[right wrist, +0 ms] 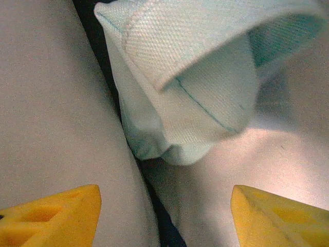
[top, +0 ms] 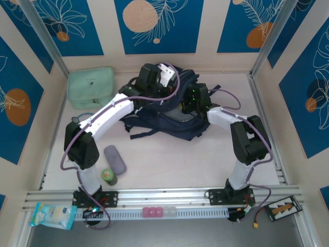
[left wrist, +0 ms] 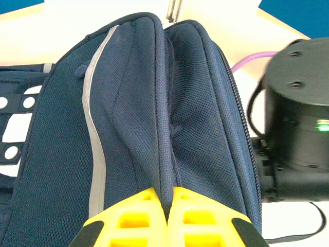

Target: Pack books, pencil case, and school supplies into a backpack

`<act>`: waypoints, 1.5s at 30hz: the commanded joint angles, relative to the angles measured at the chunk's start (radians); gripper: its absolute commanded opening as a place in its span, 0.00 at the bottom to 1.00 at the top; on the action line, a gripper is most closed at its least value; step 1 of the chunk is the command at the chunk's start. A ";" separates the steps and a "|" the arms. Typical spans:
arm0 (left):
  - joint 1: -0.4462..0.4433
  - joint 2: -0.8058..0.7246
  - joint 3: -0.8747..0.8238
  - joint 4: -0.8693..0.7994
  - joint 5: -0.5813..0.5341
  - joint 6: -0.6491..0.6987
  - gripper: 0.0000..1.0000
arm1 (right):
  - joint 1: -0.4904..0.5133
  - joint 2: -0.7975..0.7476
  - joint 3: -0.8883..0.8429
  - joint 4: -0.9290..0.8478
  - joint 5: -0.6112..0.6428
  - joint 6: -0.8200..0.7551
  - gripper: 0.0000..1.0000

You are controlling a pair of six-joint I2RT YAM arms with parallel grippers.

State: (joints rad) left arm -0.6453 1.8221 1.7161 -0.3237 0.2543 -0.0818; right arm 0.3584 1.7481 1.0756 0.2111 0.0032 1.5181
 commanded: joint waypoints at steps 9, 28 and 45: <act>0.009 -0.047 -0.018 0.156 0.114 -0.006 0.00 | -0.088 -0.339 -0.246 -0.208 0.004 -0.065 0.67; -0.032 0.108 0.025 0.070 0.274 -0.040 0.62 | -0.191 -0.890 -0.307 -0.646 0.344 -0.328 0.67; 0.176 -0.062 -0.523 0.251 0.093 -0.696 0.51 | -0.077 -0.539 -0.174 -0.605 0.149 -0.548 0.65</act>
State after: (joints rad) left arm -0.4614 1.7615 1.2476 -0.1307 0.3569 -0.6060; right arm 0.2680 1.1908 0.8845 -0.4088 0.2077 0.9894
